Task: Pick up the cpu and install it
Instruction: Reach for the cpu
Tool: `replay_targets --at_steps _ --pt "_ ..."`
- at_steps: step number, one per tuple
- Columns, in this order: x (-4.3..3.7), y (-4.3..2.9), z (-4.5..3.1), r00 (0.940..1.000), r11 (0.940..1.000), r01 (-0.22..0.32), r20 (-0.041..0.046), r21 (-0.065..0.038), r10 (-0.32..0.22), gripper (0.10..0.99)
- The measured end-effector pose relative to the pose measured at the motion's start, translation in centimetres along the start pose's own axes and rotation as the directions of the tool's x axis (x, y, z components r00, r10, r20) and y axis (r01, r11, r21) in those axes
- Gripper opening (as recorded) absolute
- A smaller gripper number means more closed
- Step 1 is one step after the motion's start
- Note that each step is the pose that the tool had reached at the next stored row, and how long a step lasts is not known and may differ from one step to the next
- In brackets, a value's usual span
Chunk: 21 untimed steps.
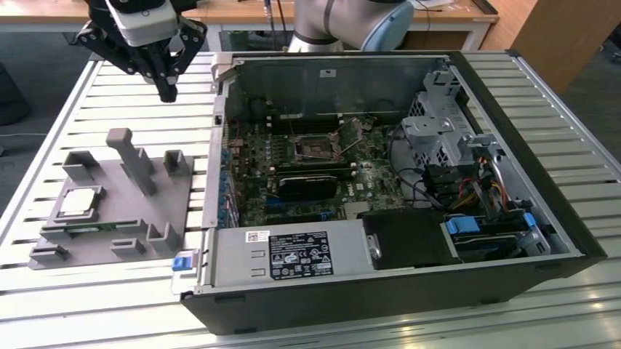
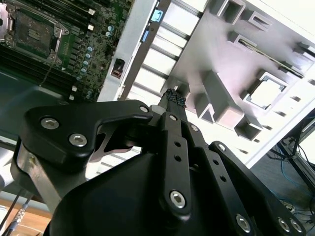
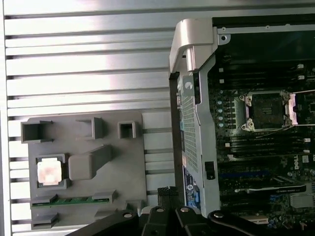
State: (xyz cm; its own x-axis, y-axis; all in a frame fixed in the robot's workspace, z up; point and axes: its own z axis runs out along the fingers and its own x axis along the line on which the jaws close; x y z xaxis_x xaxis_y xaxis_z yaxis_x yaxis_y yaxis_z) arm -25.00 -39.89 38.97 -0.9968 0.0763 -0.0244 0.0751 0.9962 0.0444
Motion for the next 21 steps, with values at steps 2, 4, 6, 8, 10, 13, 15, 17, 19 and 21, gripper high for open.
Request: replay_targets --at_steps 2,4,6,8,10,13,15,17,19,21 --pt "0.18 -0.01 0.0 1.0 1.0 0.0 -0.0001 0.0 0.0 0.106" --pt "0.35 -0.03 0.0 1.0 1.0 0.0 0.0 0.0 0.0 0.106" --pt "0.54 -0.04 0.0 1.0 1.0 0.0 0.0 0.0 0.0 0.106" --pt "0.72 -0.06 0.01 1.0 1.0 0.0 0.0 0.0 0.0 0.106" --pt "0.9 -0.07 0.01 1.0 1.0 0.0 0.0 0.0 0.0 0.106" --pt "1.18 -0.09 0.01 1.0 1.0 0.0 0.0 0.0 0.0 0.106" --pt "1.36 -0.1 0.02 1.0 1.0 0.0 0.0 0.0 0.0 0.106" --pt "1.55 -0.12 0.01 1.0 1.0 0.0 0.0 0.0 0.0 0.106" --pt "1.74 -0.13 0.02 1.0 1.0 0.0 0.0 0.0 0.0 0.106" --pt "1.95 -0.15 0.01 1.0 1.0 0.0 0.0 0.0 0.0 0.106"
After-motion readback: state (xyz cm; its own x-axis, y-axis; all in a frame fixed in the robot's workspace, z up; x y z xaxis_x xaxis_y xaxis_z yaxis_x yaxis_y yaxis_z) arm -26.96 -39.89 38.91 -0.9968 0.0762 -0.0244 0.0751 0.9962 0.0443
